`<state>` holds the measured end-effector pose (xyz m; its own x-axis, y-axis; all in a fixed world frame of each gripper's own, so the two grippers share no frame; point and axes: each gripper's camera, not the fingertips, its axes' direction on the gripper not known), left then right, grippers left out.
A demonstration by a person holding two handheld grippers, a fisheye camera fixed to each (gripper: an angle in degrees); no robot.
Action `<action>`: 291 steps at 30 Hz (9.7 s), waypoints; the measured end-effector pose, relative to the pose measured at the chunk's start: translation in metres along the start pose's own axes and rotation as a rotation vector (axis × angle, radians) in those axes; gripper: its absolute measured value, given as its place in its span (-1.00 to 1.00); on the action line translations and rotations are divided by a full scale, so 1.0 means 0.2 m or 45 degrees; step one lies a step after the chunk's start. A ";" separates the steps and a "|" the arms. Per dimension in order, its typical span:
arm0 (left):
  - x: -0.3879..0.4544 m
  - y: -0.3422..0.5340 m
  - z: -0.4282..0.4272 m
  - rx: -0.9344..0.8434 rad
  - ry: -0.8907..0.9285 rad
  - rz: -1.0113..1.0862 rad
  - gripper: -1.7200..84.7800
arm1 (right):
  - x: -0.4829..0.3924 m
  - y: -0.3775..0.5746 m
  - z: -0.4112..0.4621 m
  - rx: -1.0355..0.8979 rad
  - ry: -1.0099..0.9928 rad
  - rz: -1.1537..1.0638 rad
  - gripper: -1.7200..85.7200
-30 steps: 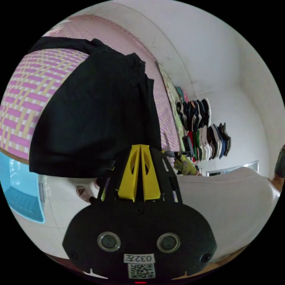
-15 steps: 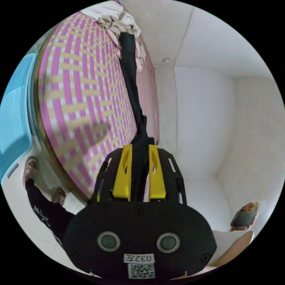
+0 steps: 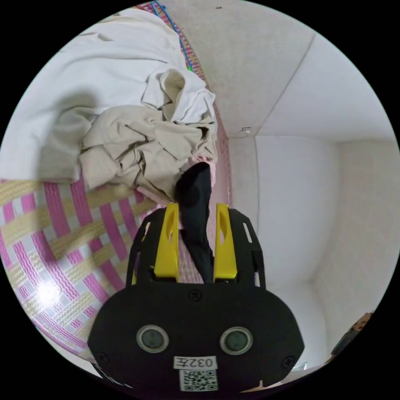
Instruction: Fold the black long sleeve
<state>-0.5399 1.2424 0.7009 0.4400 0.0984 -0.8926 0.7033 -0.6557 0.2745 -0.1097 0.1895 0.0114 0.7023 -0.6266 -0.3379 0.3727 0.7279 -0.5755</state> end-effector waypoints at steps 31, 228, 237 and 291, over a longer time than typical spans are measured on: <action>1.37 2.99 1.54 -1.274 -0.093 1.452 -0.99 | -0.25 -0.80 0.81 -0.430 -0.775 0.113 -0.64; 1.02 2.38 2.41 -1.448 -0.090 0.966 -0.84 | -1.29 0.99 0.29 -0.519 -0.034 -1.324 -0.87; 0.89 2.02 3.48 -1.394 -0.197 0.913 -0.81 | -1.23 0.96 0.13 -0.253 -0.072 -0.933 -0.87; 0.79 2.43 4.44 -1.792 -0.236 0.827 -0.97 | -1.05 1.35 0.80 -0.678 0.482 -0.888 -0.77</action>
<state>-0.6243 0.2734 0.3755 0.8668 -0.0731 -0.4933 0.4107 0.6658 0.6230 -0.0586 0.5620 0.0460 0.1486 -0.9879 0.0449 0.2428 -0.0076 -0.9701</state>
